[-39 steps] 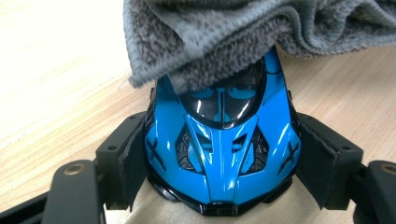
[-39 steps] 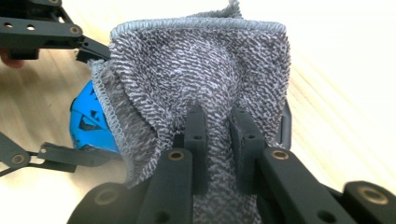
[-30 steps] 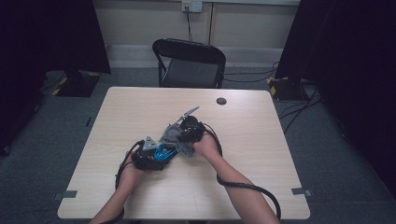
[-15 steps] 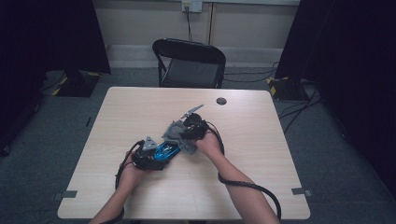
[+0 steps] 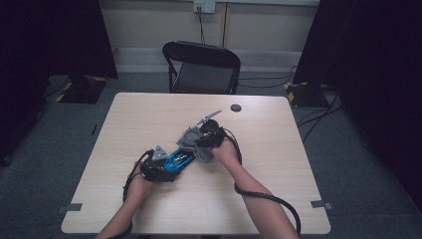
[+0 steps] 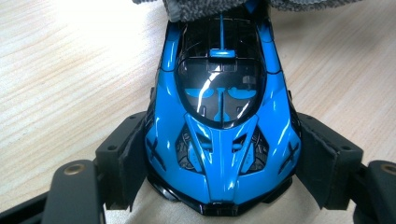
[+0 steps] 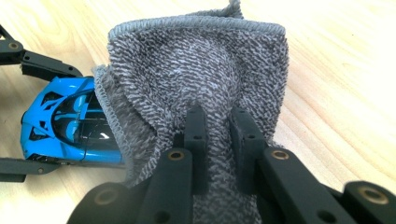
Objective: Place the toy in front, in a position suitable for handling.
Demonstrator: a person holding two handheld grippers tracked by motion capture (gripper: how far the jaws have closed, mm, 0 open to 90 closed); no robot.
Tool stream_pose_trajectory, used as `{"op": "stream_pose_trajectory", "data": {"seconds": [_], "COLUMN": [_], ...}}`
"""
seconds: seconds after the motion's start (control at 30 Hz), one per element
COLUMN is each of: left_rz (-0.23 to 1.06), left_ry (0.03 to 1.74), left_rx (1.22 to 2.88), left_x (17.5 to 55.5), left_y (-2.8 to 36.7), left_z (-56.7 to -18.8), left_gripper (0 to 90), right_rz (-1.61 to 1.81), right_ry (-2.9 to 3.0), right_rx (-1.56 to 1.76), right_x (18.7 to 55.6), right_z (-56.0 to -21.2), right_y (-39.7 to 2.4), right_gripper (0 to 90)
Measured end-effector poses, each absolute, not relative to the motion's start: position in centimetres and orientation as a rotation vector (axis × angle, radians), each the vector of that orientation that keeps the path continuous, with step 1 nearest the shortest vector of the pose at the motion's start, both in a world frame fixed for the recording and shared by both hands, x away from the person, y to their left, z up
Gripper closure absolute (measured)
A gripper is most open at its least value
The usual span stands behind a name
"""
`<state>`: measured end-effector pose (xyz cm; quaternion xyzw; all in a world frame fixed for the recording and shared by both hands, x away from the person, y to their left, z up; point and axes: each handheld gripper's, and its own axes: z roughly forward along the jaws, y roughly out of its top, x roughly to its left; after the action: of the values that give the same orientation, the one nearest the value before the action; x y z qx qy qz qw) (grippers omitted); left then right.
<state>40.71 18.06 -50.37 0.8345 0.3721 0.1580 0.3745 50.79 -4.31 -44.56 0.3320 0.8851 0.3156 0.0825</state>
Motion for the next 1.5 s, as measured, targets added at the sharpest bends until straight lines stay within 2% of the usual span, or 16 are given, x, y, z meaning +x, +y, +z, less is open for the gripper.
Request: {"op": "stream_pose_trajectory", "data": {"seconds": [1.5], "left_rz": [0.403], "left_ry": [0.957], "left_rx": [2.133], "left_x": [40.7], "left_y": [18.0], "left_z": [-50.4], "left_gripper": [25.2], "right_rz": [0.916], "right_ry": [2.575], "right_rx": [1.084], "right_x": [52.2], "right_z": [-44.9], "right_y": [-7.0], "right_gripper": [79.3]}}
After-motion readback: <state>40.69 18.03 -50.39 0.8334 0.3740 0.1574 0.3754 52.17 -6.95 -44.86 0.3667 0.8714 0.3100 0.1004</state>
